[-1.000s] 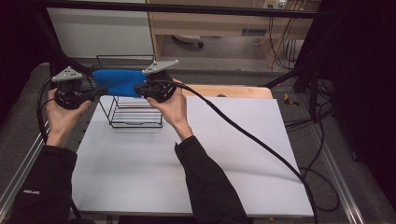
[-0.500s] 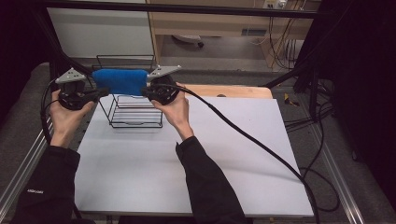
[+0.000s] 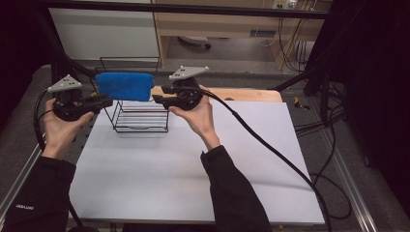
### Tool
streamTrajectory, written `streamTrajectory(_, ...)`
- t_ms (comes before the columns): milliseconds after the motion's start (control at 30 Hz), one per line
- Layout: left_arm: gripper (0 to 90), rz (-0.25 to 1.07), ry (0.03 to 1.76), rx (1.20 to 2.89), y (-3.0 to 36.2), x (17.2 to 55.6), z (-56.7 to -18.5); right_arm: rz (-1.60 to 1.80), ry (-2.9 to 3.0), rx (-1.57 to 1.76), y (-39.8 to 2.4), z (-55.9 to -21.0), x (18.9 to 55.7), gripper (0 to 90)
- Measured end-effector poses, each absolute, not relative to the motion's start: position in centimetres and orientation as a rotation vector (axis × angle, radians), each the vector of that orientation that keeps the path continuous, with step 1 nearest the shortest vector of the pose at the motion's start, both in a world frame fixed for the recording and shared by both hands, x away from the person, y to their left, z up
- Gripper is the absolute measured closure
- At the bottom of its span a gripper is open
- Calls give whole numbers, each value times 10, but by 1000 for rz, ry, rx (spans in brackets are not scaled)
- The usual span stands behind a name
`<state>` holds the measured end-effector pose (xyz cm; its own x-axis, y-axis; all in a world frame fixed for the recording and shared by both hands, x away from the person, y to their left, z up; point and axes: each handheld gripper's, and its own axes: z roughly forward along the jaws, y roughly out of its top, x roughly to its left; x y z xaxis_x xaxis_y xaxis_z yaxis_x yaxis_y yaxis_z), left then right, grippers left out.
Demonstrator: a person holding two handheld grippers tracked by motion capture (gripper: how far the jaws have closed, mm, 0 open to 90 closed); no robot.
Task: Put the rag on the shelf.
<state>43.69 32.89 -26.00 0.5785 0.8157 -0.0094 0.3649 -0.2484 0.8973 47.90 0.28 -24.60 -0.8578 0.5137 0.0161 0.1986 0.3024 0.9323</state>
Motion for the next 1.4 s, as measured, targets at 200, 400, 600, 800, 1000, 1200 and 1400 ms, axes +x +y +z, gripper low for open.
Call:
streamTrajectory(200, 507, 579, 944, 1865, 322, 419, -271, 1554, 2291, 733, -31, -249, 469, 371)
streamTrajectory(400, 357, 537, 934, 1905, 309, 411, -294, 1471, 2303, 803, -65, -262, 459, 252)
streamTrajectory(600, 223, 494, 919, 1933, 295, 406, -322, 1411, 2279, 898, -102, -282, 450, 133)
streamTrajectory(800, 109, 476, 920, 1948, 282, 401, -349, 1397, 2238, 969, -142, -307, 437, 75)
streamTrajectory(1000, 74, 465, 918, 1955, 275, 394, -372, 1398, 2207, 1021, -175, -333, 423, 44)
streamTrajectory(1200, 74, 430, 941, 1957, 273, 387, -399, 1363, 2218, 1082, -199, -364, 411, 14)
streamTrajectory(1400, 75, 407, 945, 1971, 275, 382, -419, 1327, 2231, 1128, -221, -392, 399, 6)
